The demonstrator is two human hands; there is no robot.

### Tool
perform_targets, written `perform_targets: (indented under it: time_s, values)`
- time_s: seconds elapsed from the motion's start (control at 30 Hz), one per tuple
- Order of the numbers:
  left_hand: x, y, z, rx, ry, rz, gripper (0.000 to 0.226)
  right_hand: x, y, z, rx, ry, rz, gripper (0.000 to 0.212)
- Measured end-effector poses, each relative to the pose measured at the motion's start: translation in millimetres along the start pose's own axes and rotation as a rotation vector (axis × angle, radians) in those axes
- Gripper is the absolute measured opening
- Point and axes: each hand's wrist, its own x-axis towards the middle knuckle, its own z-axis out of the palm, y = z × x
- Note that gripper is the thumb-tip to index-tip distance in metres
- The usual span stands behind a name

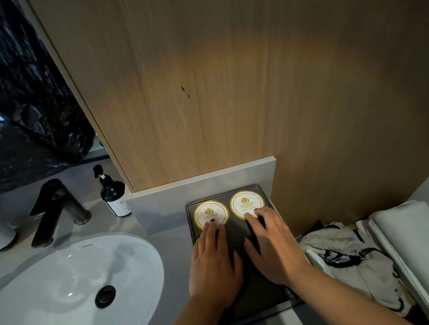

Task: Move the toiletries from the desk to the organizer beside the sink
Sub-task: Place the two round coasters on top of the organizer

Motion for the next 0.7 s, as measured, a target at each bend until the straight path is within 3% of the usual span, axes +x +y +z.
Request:
perform_targets:
  time_s: [0.3,0.7]
  values:
    - [-1,5,-5,-0.047,-0.030,-0.100,0.066,-4,5,-6,0.068,0.020,-0.030,0.053]
    - [0,47,-52,-0.089,0.156,-0.239,0.062,25,48,-76,0.146,0.030,-0.233,0.058]
